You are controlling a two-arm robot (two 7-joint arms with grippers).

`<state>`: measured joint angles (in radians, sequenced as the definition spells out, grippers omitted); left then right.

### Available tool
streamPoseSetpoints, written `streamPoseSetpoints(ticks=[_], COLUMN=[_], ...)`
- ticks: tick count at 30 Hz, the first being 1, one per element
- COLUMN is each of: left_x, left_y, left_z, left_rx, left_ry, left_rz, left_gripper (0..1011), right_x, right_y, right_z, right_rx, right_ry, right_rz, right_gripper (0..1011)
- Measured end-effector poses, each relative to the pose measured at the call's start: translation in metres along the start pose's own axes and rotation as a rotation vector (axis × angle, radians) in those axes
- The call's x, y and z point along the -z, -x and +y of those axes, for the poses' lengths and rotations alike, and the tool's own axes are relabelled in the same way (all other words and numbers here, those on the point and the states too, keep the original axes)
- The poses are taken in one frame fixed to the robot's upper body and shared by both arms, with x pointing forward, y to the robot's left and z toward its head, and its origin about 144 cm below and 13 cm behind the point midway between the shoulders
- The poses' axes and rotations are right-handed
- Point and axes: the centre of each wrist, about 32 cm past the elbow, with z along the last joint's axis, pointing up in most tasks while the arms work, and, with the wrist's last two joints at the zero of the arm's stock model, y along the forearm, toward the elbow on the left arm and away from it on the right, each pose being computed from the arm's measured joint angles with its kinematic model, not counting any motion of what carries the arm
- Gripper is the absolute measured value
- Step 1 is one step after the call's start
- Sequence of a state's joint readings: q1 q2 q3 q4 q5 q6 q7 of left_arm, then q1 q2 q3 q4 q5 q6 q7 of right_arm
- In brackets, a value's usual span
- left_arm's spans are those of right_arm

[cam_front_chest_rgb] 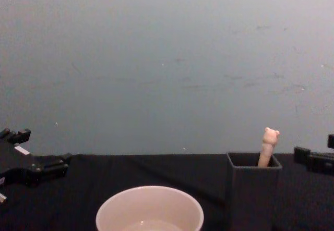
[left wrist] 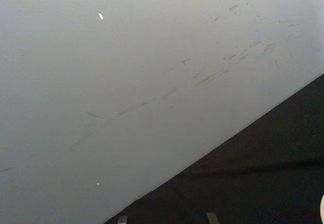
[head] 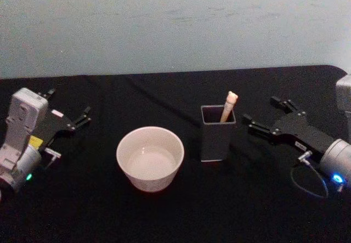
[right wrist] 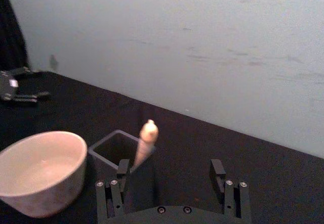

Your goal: Pick up the stirring spoon with one hand, stir inside the cup, then place it back in its original position.

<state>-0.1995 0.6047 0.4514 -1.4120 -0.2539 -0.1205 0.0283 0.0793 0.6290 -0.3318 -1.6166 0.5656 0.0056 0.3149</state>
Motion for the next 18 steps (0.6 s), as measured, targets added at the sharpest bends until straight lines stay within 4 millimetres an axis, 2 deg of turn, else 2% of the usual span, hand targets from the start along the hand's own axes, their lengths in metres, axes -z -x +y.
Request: streamPoseSetpoints(ticks=[4,18], left_x=[0.000,0.000], left_y=[0.000,0.000], left_z=[0.000,0.000], left_rx=[0.000,0.000], left_ry=[0.000,0.000], left_rz=[0.000,0.000], left_gripper=[1001,1001], right_x=[0.000,0.003], right_y=[0.001,0.003], right_z=[0.007,0.052], right_rx=[-0.035,-0.052], right_ry=[0.000,-0.012], right_rz=[0.037,0.082], right_gripper=[1000,1000])
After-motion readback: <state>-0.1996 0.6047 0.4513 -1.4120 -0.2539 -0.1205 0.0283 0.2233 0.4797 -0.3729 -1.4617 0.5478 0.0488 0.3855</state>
